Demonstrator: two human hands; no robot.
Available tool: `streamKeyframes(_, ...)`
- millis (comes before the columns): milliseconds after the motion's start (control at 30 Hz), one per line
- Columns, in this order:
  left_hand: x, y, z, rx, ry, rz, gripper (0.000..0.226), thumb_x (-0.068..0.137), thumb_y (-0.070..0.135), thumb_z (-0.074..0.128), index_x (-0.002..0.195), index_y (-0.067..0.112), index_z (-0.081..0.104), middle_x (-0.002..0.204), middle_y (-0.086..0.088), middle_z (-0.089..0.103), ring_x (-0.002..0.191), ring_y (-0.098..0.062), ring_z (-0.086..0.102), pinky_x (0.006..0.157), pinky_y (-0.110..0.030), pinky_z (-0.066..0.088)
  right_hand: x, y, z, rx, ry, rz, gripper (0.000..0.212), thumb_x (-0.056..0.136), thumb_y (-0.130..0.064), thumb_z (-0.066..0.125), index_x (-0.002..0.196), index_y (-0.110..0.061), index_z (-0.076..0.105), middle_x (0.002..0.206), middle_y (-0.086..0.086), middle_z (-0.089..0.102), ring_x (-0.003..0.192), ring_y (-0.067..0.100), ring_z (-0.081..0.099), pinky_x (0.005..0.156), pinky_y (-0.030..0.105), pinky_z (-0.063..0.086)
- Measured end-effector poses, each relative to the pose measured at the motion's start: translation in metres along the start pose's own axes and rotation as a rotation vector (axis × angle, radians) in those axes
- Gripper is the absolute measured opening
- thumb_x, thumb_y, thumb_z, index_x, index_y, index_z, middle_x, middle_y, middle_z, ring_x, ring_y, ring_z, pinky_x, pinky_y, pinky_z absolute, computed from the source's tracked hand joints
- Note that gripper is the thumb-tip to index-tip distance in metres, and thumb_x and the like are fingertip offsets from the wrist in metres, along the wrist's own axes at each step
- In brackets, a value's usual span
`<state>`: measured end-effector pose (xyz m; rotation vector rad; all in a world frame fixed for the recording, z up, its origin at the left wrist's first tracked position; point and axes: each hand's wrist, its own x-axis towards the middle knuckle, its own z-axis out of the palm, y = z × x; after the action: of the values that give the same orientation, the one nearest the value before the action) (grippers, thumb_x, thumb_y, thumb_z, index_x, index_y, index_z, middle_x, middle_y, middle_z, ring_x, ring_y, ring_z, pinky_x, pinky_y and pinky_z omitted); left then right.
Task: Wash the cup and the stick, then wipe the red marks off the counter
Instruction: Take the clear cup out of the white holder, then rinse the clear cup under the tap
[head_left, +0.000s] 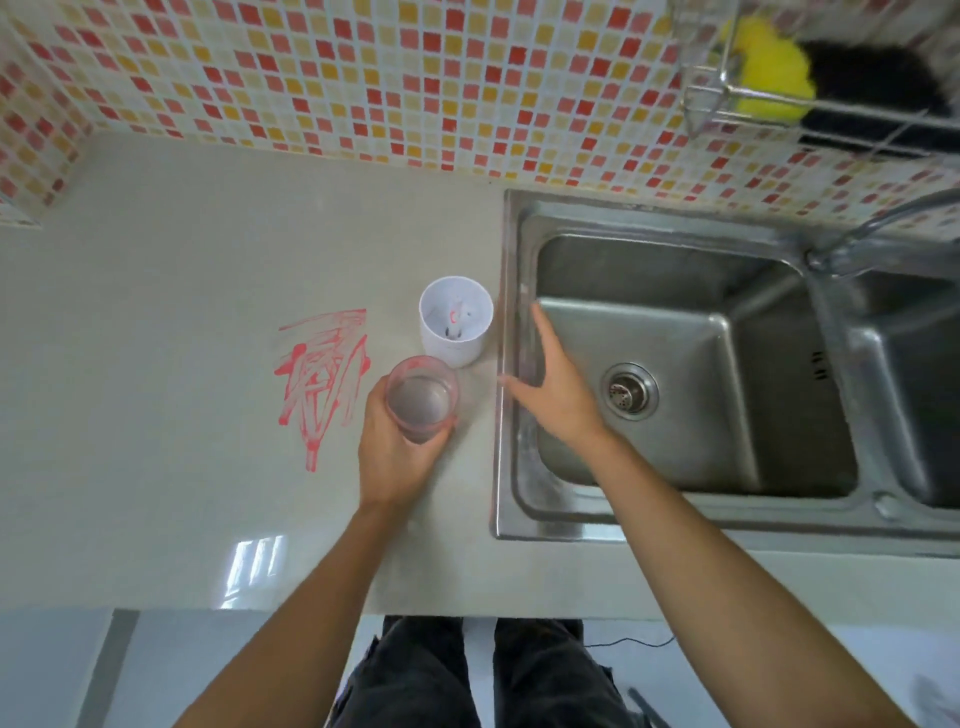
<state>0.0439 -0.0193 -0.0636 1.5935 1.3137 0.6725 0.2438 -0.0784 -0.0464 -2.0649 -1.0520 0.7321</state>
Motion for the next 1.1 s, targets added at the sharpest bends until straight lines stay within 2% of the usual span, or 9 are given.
streamKeyframes(100, -0.013, 0.007, 0.008, -0.025, -0.05, 0.032, 0.079, 0.068, 0.04, 0.085, 0.131, 0.029, 0.039, 0.129, 0.012, 0.052, 0.117, -0.008, 0.054, 0.101, -0.032, 0.047, -0.05, 0.044, -0.024, -0.186, 0.011, 0.025, 0.082, 0.091, -0.038, 0.063, 0.155, -0.024, 0.013, 0.162, -0.009, 0.011, 0.147, 0.008, 0.015, 0.117, 0.029, 0.02)
streamKeyframes(200, -0.03, 0.021, 0.031, -0.042, -0.164, 0.089, 0.08, 0.067, 0.034, 0.087, 0.131, 0.028, 0.039, 0.128, 0.013, 0.051, 0.114, -0.005, 0.052, 0.098, -0.026, 0.045, -0.091, 0.094, -0.049, -0.369, 0.041, 0.078, 0.074, 0.095, -0.042, 0.054, 0.154, -0.015, 0.018, 0.162, -0.002, 0.013, 0.148, 0.016, 0.013, 0.12, 0.041, 0.02)
streamKeyframes(333, -0.045, 0.038, 0.081, 0.006, -0.341, 0.116, 0.086, 0.065, 0.038, 0.087, 0.134, 0.025, 0.038, 0.129, 0.01, 0.05, 0.115, -0.009, 0.053, 0.099, -0.03, 0.047, -0.122, 0.133, -0.084, -0.473, 0.065, 0.194, 0.07, 0.099, -0.043, 0.046, 0.154, -0.012, 0.016, 0.161, 0.002, 0.014, 0.149, 0.017, 0.011, 0.122, 0.037, 0.009)
streamKeyframes(400, -0.051, 0.04, 0.108, 0.111, -0.407, 0.162, 0.08, 0.064, 0.042, 0.087, 0.127, 0.033, 0.038, 0.128, 0.01, 0.05, 0.115, -0.011, 0.054, 0.098, -0.034, 0.049, -0.13, 0.152, -0.1, -0.507, 0.081, 0.246, 0.07, 0.099, -0.045, 0.043, 0.154, -0.012, 0.015, 0.161, 0.003, 0.015, 0.149, 0.018, 0.013, 0.122, 0.038, 0.008)
streamKeyframes(467, -0.055, 0.043, 0.132, 0.182, -0.452, 0.209, 0.078, 0.064, 0.036, 0.087, 0.122, 0.039, 0.037, 0.124, 0.008, 0.051, 0.114, -0.013, 0.054, 0.099, -0.037, 0.05, -0.136, 0.17, -0.114, -0.517, 0.101, 0.307, 0.07, 0.099, -0.048, 0.04, 0.154, -0.011, 0.016, 0.161, 0.005, 0.016, 0.149, 0.018, 0.013, 0.121, 0.037, 0.005)
streamKeyframes(633, -0.056, 0.05, 0.177, 0.446, -0.419, 0.456, 0.08, 0.062, 0.02, 0.086, 0.129, 0.01, 0.042, 0.123, -0.013, 0.049, 0.116, -0.032, 0.048, 0.1, -0.052, 0.045, -0.129, 0.195, -0.136, -0.543, 0.046, 0.3, 0.071, 0.099, -0.048, 0.038, 0.154, -0.01, 0.014, 0.162, 0.004, 0.014, 0.149, 0.017, 0.011, 0.121, 0.037, 0.001)
streamKeyframes(833, -0.035, 0.066, 0.21, 0.719, -0.327, 0.673, 0.067, 0.055, 0.009, 0.082, 0.114, 0.001, 0.051, 0.106, -0.02, 0.059, 0.1, -0.037, 0.053, 0.086, -0.054, 0.047, -0.12, 0.214, -0.157, -0.497, 0.153, 0.39, 0.065, 0.097, -0.038, 0.047, 0.15, -0.007, 0.026, 0.157, 0.011, 0.028, 0.147, 0.023, 0.02, 0.121, 0.038, 0.014)
streamKeyframes(1000, -0.024, 0.068, 0.218, 0.952, -0.347, 0.693, 0.063, 0.065, 0.011, 0.071, 0.124, 0.005, 0.048, 0.119, -0.02, 0.051, 0.112, -0.037, 0.047, 0.109, -0.06, 0.029, -0.117, 0.219, -0.149, -0.549, 0.174, 0.383, 0.068, 0.093, -0.038, 0.048, 0.149, -0.006, 0.026, 0.157, 0.012, 0.028, 0.148, 0.023, 0.017, 0.119, 0.037, 0.005)
streamKeyframes(1100, -0.025, 0.074, 0.223, 1.019, -0.292, 0.724, 0.056, 0.074, 0.009, 0.064, 0.127, 0.007, 0.047, 0.124, -0.022, 0.047, 0.115, -0.038, 0.045, 0.118, -0.057, 0.017, -0.116, 0.22, -0.149, -0.563, 0.164, 0.39, 0.07, 0.094, -0.039, 0.044, 0.15, -0.004, 0.023, 0.157, 0.014, 0.026, 0.148, 0.024, 0.015, 0.12, 0.037, 0.003)
